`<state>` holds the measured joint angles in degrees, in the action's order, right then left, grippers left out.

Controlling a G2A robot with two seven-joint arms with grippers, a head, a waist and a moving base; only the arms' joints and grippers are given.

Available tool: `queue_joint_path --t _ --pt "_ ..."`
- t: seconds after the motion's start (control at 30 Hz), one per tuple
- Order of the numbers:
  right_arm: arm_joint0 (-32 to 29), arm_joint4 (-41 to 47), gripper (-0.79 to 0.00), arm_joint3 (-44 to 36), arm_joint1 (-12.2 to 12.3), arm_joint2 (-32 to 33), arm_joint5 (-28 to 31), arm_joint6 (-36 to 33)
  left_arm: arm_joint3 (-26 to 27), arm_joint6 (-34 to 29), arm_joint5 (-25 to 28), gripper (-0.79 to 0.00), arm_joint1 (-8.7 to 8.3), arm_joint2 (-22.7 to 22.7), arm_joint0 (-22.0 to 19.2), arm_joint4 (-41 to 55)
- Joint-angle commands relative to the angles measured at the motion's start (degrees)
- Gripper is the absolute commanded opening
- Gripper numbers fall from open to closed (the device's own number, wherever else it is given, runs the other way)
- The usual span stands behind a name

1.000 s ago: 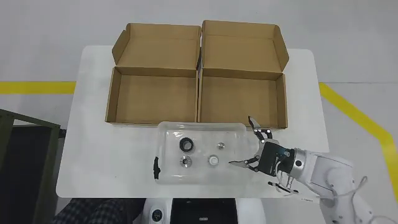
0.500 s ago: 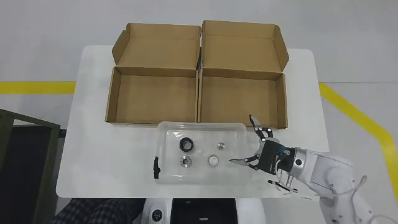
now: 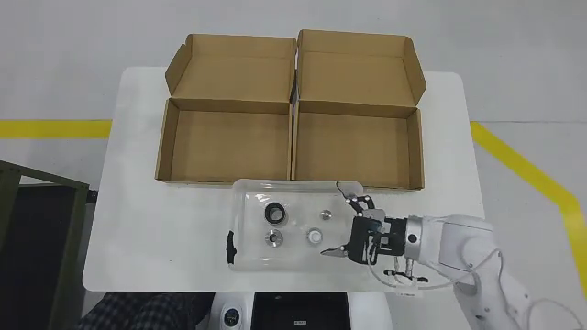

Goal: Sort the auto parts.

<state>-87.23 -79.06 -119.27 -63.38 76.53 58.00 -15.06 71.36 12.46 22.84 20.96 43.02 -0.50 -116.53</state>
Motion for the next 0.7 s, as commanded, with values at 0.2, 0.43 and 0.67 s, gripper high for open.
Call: queue_joint_path --t 0.2,0.43,0.67 --pt "4.3 9.3 0.000 2.5 1.8 -6.2 0.0 -10.7 0.0 0.0 0.0 0.000 0.00 0.0 0.0 0.0" --pt "5.6 13.1 0.000 3.3 3.1 -6.7 0.0 -16.4 0.0 0.0 0.0 0.000 0.00 0.0 0.0 0.0" --pt "5.8 11.2 0.000 2.3 3.6 -7.2 -1.8 -19.3 0.0 0.0 0.0 0.000 0.00 0.0 0.0 0.0"
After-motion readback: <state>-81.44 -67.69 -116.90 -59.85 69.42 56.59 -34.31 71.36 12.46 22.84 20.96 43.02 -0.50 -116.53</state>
